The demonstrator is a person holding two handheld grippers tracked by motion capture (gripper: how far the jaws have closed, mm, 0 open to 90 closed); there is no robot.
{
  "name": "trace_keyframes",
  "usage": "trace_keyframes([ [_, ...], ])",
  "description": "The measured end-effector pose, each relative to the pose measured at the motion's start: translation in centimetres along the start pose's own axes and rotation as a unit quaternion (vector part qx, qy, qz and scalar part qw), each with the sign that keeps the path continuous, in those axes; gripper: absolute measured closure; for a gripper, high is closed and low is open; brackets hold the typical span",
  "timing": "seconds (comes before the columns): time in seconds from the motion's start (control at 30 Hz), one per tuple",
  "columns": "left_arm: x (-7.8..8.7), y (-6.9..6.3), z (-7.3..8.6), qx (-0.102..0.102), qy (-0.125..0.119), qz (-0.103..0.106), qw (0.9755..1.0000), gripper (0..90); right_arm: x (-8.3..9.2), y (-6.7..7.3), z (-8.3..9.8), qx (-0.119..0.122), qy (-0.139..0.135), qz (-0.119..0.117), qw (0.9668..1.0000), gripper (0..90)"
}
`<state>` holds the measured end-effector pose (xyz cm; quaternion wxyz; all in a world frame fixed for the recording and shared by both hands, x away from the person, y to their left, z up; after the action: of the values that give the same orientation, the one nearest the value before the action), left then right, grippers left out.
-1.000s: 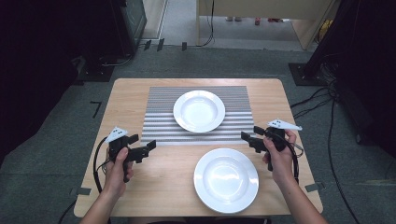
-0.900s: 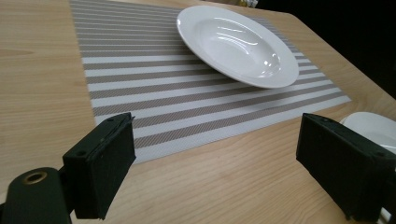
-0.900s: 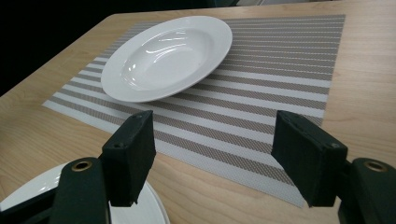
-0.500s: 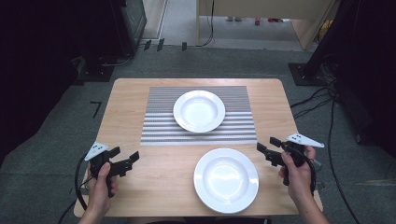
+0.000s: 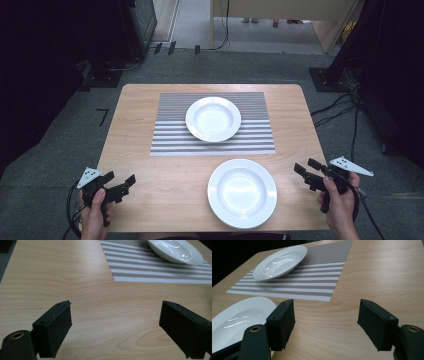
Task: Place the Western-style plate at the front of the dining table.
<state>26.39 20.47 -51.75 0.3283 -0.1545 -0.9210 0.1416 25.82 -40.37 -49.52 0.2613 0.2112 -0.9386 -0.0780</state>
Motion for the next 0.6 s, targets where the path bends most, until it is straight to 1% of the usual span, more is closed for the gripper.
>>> trace_keyframes([
  [0.13, 0.6, 0.9, 0.5, 0.007, -0.002, -0.009, 0.9999, 10.9, 1.0, -1.0, 0.9, -0.007, 0.0, 0.01, 0.9999, 30.4],
  [0.17, 0.6, 0.9, 0.5, 0.007, -0.002, -0.009, 0.9999, 10.8, 1.0, -1.0, 0.9, -0.007, 0.0, 0.01, 0.9999, 30.4],
  [0.2, 0.8, 1.3, 0.6, 0.011, -0.005, -0.014, 0.9998, 10.9, 1.5, -1.5, 1.4, -0.008, 0.0, 0.015, 0.9999, 30.4],
  [0.23, 1.0, 1.5, 0.7, 0.013, -0.006, -0.015, 0.9998, 10.9, 1.7, -1.7, 1.7, -0.01, 0.002, 0.017, 0.9998, 30.4],
  [0.27, 1.0, 1.5, 0.7, 0.013, -0.006, -0.015, 0.9998, 10.9, 1.8, -1.9, 1.9, -0.011, 0.002, 0.019, 0.9998, 30.4],
  [0.3, 1.2, 1.9, 0.8, 0.013, -0.005, -0.022, 0.9997, 10.9, 2.0, -2.2, 2.3, -0.014, 0.003, 0.023, 0.9996, 30.4],
  [0.37, 1.3, 2.1, 0.9, 0.013, -0.005, -0.024, 0.9996, 10.9, 2.1, -2.3, 2.5, -0.016, 0.004, 0.024, 0.9996, 30.4],
  [0.43, 1.6, 2.7, 1.3, 0.016, -0.004, -0.032, 0.9993, 10.9, 2.5, -2.9, 3.5, -0.02, 0.009, 0.032, 0.9992, 30.3],
  [0.5, 1.7, 2.8, 1.4, 0.017, -0.004, -0.033, 0.9993, 10.9, 2.7, -3.2, 3.8, -0.022, 0.011, 0.035, 0.9991, 30.2],
  [0.53, 1.7, 3.1, 1.6, 0.016, -0.002, -0.037, 0.9992, 10.9, 2.8, -3.5, 4.2, -0.023, 0.017, 0.04, 0.9988, 30.1],
  [0.57, 1.7, 3.1, 1.6, 0.016, -0.002, -0.037, 0.9992, 10.9, 2.8, -3.5, 4.2, -0.023, 0.017, 0.04, 0.9988, 30.1],
  [0.6, 1.7, 3.3, 1.8, 0.011, -0.001, -0.043, 0.999, 10.9, 2.9, -3.6, 4.3, -0.021, 0.019, 0.044, 0.9987, 30.1],
])
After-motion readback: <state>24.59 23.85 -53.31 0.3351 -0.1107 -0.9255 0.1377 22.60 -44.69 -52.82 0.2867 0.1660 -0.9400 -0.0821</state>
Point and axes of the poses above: each handheld gripper's, and its own axes: x roughly backward along the jaws, z roughly out of its underside, y roughly to its left, the point moved 6 cm from there along -x, roughly forward along the jaws, and after that the axes turned 6 degrees about x, right-handed, at the moved point
